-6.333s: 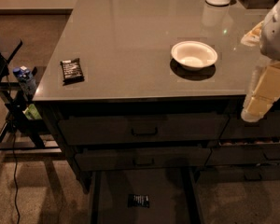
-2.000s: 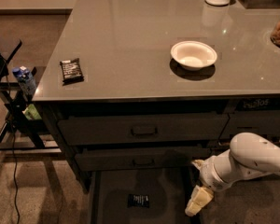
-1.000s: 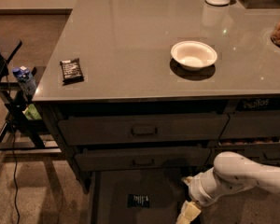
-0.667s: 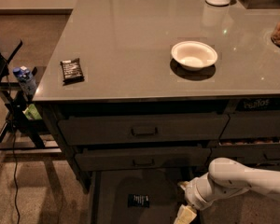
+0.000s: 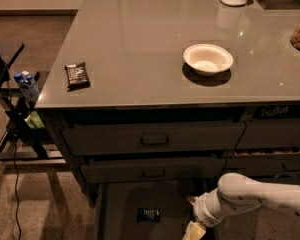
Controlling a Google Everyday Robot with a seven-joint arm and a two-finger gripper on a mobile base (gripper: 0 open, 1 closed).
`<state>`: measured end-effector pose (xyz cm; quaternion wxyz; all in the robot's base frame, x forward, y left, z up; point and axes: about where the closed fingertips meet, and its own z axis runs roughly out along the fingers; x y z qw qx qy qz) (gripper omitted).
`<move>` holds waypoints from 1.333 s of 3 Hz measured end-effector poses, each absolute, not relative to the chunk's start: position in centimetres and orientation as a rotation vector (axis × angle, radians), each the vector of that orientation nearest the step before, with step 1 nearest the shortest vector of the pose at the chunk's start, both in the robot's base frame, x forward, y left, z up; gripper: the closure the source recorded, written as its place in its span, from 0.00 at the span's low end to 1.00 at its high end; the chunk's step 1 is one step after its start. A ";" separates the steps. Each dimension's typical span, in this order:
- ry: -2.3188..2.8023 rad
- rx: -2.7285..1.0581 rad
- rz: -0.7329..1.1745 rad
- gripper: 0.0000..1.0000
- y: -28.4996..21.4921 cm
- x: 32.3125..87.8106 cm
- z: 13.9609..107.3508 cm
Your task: Pick rxbar blueberry from bottom drawer and place on counter
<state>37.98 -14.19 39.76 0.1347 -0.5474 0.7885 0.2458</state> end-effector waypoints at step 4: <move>2.036 -1.615 0.727 0.00 -8.2 44.0 28.7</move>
Offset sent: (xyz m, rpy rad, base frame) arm 0.0564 0.0226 -0.0967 0.0874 -0.1159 -0.0319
